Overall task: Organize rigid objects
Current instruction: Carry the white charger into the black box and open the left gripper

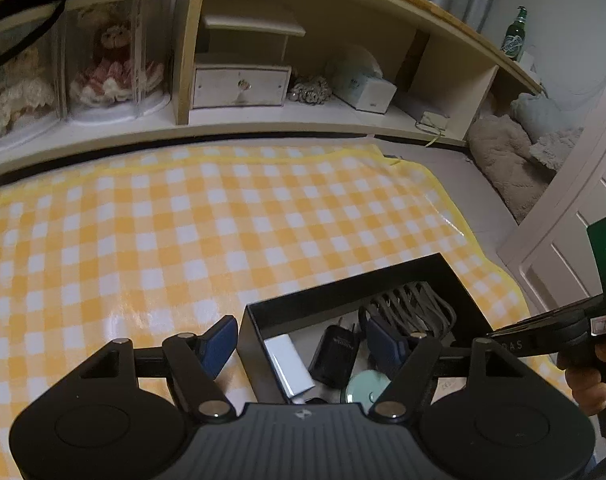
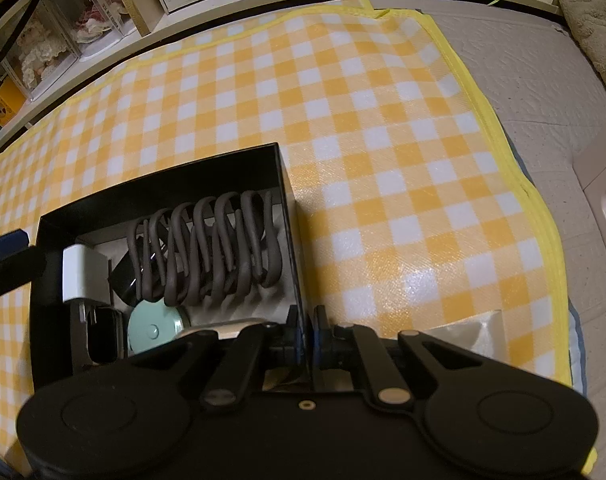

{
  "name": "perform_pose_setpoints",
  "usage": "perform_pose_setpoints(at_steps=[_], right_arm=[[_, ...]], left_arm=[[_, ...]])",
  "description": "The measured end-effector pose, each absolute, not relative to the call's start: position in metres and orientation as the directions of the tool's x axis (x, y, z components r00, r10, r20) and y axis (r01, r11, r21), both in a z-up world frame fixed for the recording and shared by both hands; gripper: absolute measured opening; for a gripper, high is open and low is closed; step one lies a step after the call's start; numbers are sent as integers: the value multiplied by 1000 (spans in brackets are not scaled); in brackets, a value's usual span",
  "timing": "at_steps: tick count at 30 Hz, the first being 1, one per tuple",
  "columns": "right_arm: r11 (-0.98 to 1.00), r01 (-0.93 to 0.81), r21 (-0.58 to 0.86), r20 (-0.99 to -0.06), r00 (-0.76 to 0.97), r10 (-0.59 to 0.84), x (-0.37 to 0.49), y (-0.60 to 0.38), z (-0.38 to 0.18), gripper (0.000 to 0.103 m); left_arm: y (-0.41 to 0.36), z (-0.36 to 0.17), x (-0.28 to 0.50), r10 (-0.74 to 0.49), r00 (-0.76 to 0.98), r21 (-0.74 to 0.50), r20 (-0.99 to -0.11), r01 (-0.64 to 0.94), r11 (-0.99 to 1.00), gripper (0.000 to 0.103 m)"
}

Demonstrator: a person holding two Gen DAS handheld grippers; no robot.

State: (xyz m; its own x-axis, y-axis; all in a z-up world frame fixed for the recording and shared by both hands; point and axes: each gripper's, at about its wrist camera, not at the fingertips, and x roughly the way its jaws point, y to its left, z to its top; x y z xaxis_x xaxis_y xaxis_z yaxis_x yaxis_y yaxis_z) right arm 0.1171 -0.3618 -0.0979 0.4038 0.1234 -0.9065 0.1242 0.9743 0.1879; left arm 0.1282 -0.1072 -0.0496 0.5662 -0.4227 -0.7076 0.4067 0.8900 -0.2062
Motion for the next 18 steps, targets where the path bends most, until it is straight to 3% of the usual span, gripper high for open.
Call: perform_pose_setpoints(at_steps=[18], right_arm=[[975,124,187,-907,404,123,117,-361,-98,6]], left_arm=[[-112,-52,126,-429,520,-214,-739,422,881,71]])
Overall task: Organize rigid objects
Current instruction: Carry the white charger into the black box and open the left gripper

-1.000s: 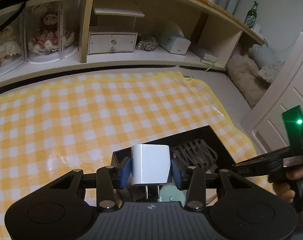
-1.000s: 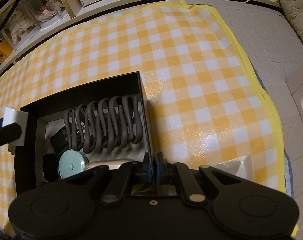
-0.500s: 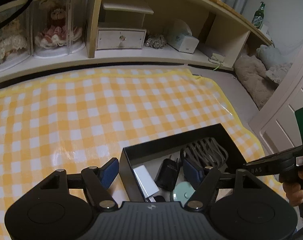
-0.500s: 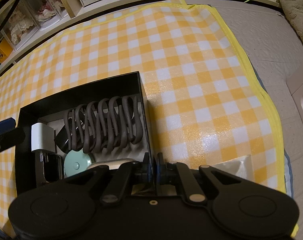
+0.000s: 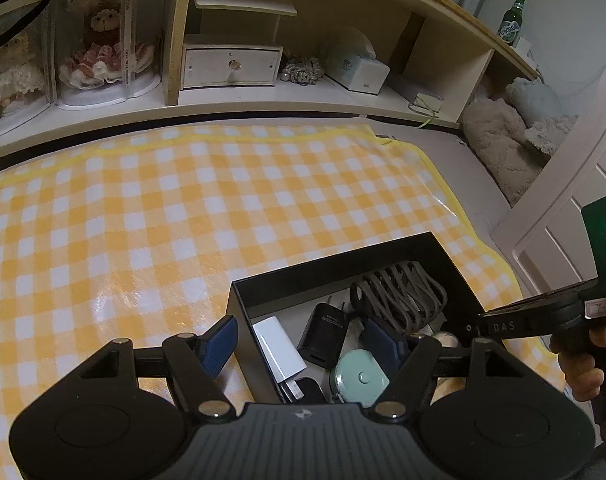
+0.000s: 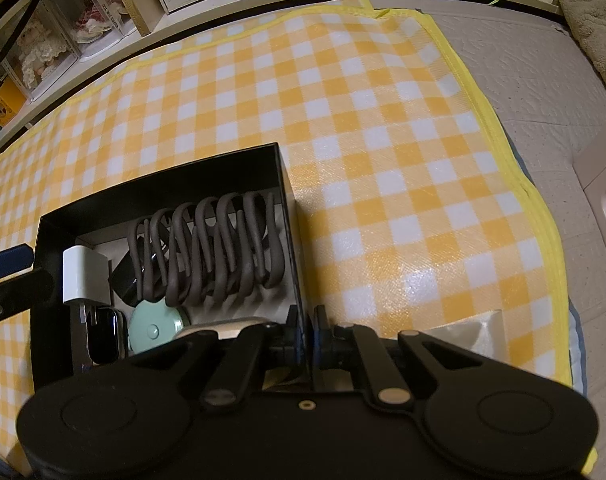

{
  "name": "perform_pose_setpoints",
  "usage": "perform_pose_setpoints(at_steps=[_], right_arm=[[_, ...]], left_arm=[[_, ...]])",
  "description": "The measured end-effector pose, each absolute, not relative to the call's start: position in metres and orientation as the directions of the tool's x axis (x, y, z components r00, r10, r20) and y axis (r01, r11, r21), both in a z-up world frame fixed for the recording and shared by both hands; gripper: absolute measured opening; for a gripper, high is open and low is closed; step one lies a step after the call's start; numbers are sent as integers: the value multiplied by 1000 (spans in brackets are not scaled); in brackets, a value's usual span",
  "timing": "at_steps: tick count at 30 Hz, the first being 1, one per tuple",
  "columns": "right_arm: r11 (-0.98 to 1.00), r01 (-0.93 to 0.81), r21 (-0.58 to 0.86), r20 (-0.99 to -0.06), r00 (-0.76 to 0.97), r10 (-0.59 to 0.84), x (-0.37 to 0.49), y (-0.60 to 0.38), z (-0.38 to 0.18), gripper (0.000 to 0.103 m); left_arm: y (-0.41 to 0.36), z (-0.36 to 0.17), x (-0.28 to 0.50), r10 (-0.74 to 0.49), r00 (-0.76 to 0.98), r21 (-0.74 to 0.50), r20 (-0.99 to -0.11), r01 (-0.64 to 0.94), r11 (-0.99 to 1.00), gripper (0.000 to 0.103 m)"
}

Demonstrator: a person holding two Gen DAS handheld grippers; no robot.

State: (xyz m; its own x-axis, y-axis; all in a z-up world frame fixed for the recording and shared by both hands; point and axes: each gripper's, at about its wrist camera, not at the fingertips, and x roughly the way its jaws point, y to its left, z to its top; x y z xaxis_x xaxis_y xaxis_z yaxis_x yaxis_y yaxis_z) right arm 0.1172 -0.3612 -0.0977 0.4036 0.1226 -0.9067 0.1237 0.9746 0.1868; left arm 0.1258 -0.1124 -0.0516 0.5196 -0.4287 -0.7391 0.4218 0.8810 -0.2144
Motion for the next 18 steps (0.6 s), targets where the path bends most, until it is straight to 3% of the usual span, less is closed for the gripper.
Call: perform_pose_setpoints(at_steps=[10,18], right_arm=[[975,124,187,-907,404,123,117,-361,-98,6],[975,124,187,-907,404,123,117,-361,-98,6]], left_arm=[[-113,-50,125,-425,511,-212,-747,423,881,72],[-111,-44,119,-432,508,-218,-745,426,878,103]])
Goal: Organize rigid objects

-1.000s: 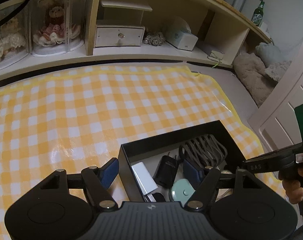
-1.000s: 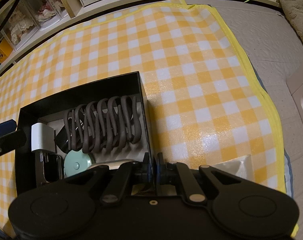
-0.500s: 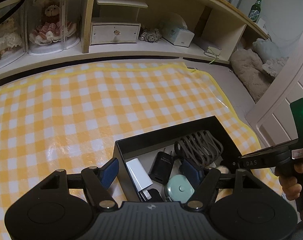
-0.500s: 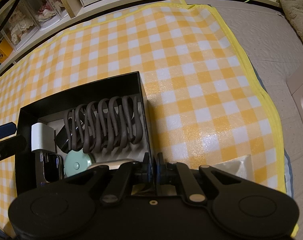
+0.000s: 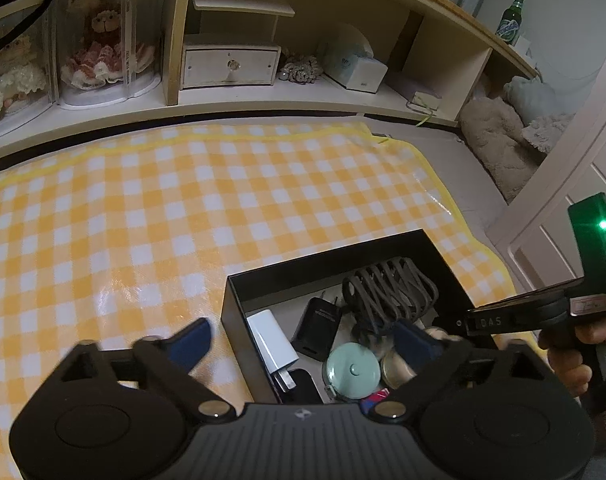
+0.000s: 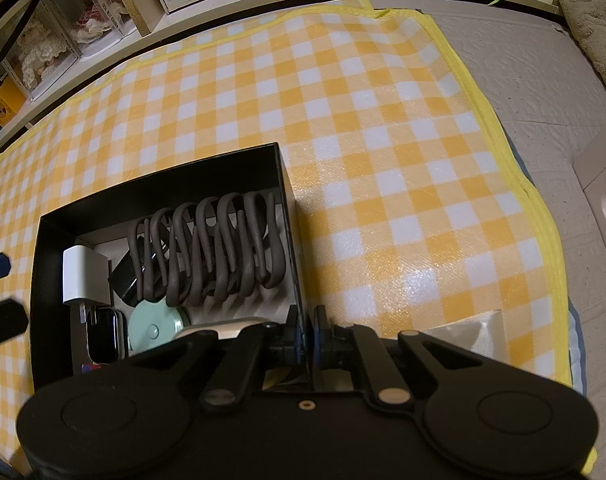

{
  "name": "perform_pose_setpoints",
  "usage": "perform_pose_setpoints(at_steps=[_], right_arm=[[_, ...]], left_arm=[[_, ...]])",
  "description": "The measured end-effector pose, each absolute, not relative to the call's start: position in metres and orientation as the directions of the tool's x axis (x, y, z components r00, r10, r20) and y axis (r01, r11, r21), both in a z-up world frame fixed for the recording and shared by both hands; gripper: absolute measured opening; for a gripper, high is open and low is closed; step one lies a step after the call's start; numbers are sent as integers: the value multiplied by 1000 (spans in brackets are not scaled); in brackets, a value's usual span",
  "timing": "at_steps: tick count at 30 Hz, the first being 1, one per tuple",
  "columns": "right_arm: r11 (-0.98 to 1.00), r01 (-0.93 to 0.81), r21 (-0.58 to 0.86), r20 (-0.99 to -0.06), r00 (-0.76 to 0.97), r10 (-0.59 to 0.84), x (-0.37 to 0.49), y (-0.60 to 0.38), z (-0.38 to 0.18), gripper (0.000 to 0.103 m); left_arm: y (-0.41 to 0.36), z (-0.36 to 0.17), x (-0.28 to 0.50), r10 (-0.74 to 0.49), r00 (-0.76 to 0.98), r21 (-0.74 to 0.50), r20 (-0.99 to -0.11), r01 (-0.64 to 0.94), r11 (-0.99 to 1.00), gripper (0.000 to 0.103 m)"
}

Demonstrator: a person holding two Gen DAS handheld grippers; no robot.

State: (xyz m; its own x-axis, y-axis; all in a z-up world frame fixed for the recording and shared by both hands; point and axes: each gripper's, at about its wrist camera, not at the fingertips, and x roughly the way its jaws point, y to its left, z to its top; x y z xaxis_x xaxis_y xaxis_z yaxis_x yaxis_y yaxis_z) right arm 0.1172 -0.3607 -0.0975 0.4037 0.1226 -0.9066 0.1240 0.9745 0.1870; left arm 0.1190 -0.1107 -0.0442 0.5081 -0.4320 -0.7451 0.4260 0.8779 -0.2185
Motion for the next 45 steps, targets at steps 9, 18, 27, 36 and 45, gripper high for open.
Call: perform_pose_setpoints(at_steps=[9,18,27,36,45], right_arm=[[974,130,186,-895,431,113,117,-363,-89,10],[980,115,160,-831,552,71,89,-361,-40,50],[992,65,106,-777,628,42,44,-329,-9,80],[995,90,53,-725,689,-24,7,-316,12,102],[994,101,44,-709,704,-40,-20,-303,14,103]], left_arm=[[-110,-46,113,-424,493,-224,-760,414,882,103],[-102,-39,108,-427,500,-241,-753,394,887,103],[-95,-22,92,-423,521,-242,-741,380,893,103],[-80,-5,63,-375,561,-202,-739,345,916,103],[-71,0,31,-355,591,-157,-724,360,920,103]])
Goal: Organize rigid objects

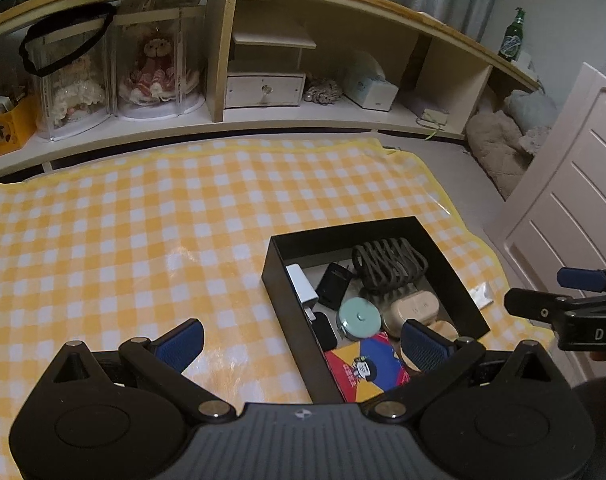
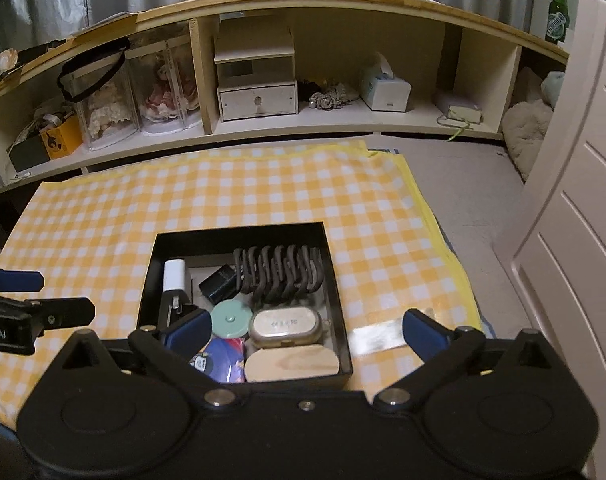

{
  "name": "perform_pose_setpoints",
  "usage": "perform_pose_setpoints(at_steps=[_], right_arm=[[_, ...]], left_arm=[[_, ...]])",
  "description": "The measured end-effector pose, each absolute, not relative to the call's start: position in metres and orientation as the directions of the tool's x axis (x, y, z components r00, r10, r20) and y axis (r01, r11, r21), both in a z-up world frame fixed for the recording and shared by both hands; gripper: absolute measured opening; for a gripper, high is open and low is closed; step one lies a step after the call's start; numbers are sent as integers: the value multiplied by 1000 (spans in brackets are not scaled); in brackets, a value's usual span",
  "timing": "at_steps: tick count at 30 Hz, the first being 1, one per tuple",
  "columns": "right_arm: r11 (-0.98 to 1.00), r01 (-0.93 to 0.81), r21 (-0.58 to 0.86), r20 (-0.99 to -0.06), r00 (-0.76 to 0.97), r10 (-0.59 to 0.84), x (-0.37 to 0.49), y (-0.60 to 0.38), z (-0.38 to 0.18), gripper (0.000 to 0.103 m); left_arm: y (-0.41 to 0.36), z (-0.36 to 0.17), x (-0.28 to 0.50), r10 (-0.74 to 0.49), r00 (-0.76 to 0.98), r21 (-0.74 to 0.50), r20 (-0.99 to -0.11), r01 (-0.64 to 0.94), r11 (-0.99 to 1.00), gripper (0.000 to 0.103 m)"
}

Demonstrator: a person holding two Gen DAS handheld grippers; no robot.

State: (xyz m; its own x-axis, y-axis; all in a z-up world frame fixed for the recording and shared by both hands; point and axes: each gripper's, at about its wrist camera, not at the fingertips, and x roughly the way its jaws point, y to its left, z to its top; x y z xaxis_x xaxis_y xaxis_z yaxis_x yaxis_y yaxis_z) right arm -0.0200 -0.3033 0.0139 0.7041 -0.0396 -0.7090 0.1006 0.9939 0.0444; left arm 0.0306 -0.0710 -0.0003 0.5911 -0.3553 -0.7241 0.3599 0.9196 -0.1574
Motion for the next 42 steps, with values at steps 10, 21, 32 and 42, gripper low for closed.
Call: perform_pose_setpoints(at_steps=[10,21,32,42], right_arm=[[992,123,12,-706,704,-79,-36,-293,9,103],[990,141,30,-712,698,-78,-38,-294,7,103],[989,143,35,-717,693,-74,-38,-294,6,103],[990,140,33,-717,693,-74,-38,-293,6,103]], left_arm=[[-63,-9,14,-317,605,-131,-731,331,934,103],[-62,-10,14,-284,625,-105,-727,307,946,103],[-61,-11,14,-284,622,-104,-730,309,945,103],[-60,-11,14,-283,622,-104,-730,308,946,103]])
